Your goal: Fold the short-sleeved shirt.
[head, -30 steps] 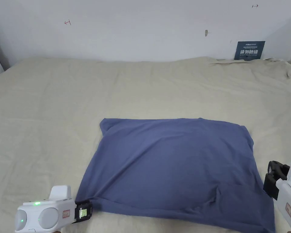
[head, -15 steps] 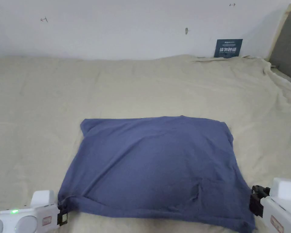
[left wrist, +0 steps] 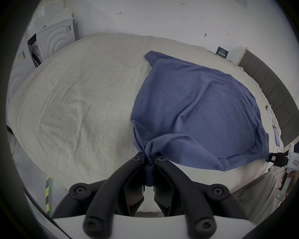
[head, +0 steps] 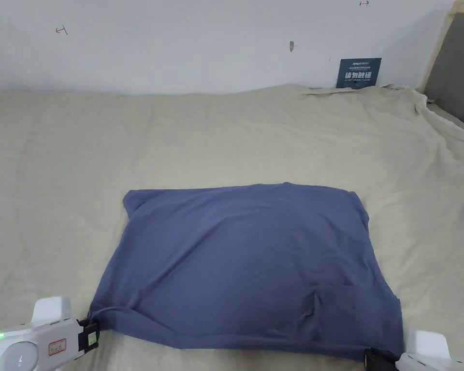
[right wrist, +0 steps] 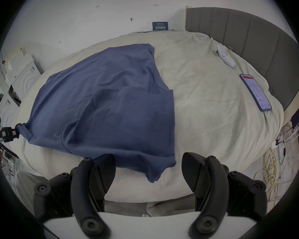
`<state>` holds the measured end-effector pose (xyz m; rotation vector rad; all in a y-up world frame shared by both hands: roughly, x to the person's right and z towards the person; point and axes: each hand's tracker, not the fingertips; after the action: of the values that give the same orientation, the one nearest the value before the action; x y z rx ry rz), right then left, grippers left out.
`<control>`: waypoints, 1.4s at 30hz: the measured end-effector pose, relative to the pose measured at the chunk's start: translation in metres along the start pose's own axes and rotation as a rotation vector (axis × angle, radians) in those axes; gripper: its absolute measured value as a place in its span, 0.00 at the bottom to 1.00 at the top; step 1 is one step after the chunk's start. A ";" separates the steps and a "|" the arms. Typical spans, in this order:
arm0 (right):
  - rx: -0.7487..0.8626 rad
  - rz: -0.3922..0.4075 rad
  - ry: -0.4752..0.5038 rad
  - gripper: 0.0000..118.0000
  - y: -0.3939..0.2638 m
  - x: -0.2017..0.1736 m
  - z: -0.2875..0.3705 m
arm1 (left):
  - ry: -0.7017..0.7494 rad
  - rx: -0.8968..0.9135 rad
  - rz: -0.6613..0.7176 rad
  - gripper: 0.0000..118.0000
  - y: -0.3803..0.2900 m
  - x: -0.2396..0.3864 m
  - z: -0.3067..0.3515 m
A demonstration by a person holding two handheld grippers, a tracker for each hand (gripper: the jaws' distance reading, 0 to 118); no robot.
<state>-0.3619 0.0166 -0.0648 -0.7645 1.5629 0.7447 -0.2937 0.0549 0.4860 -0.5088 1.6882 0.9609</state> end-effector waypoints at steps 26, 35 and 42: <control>0.239 0.028 0.104 0.04 0.131 -0.014 0.042 | -0.053 0.100 0.103 0.06 0.097 0.007 -0.005; 0.121 -0.012 0.073 0.04 0.186 -0.019 -0.039 | 0.028 -0.012 0.032 0.06 0.142 0.022 -0.083; -0.004 -0.033 0.010 0.04 0.188 -0.020 -0.098 | 0.081 -0.098 -0.004 0.06 0.145 0.027 -0.138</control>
<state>-0.5692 0.0478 -0.0259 -0.7966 1.5543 0.7210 -0.4905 0.0321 0.5241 -0.6229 1.7174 1.0360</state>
